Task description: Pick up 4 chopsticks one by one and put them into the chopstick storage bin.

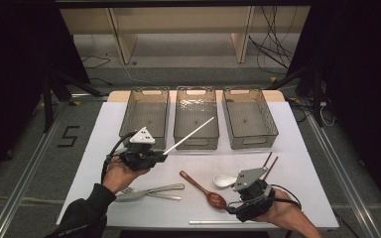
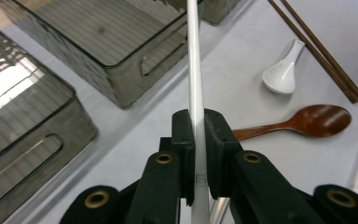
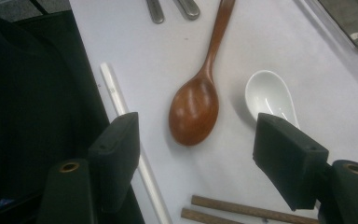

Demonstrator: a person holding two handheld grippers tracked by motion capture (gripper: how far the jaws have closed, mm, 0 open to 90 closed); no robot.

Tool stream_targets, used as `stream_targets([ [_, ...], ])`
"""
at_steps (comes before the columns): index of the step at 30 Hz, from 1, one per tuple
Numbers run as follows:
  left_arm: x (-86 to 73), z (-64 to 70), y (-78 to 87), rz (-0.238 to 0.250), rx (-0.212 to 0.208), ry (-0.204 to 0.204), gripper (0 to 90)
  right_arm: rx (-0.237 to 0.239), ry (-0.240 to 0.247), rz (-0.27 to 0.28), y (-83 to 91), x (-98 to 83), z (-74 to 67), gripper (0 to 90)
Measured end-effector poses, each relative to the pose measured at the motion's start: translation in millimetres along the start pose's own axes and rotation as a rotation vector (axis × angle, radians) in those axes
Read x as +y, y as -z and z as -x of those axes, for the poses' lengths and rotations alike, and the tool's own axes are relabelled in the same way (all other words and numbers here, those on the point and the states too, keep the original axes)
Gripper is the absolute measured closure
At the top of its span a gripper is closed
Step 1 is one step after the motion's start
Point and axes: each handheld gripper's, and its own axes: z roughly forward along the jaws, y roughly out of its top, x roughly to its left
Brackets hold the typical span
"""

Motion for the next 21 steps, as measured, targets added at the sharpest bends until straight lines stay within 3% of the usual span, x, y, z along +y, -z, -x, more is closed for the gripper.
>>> stream_targets([
  [6,3.3,-15.0,4.3,0.017,0.028,0.039,83.0,0.003,-0.006,-0.009,-1.0,-1.3,-0.2,31.9],
  [21,9.3,-64.3,18.3,0.062,0.143,0.152,83.0,0.008,-0.011,-0.012,-0.8,-3.7,-0.1,31.6],
])
